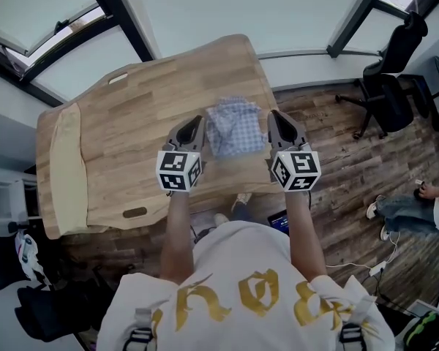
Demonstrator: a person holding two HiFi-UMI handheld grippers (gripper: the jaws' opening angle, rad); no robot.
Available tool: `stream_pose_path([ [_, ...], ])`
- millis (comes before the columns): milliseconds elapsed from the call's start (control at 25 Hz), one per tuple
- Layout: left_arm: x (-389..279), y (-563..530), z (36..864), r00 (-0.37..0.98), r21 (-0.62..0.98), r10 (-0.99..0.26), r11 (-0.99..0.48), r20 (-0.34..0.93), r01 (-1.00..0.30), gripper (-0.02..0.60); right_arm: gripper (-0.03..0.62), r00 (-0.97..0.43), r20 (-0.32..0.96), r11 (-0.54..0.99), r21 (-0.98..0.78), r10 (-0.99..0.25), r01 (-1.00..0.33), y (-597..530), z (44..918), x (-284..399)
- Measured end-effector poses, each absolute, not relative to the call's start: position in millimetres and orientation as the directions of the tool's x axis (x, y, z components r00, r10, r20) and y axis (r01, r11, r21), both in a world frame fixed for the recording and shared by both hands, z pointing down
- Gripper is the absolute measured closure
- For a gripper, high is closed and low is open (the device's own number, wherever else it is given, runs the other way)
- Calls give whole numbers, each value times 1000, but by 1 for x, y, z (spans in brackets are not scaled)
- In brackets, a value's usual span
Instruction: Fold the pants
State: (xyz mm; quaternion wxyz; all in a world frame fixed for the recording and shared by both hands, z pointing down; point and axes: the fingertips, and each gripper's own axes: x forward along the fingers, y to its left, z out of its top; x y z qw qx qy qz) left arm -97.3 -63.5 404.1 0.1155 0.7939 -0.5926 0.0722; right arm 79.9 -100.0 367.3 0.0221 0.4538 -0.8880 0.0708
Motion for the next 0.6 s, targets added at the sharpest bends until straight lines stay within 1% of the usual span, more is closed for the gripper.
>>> stream_pose_path([
  [600,-102,-81,400,285,129,-932,-261,225,-957,537,572,-599,89,589,-112,-796,-800,-111,365,80],
])
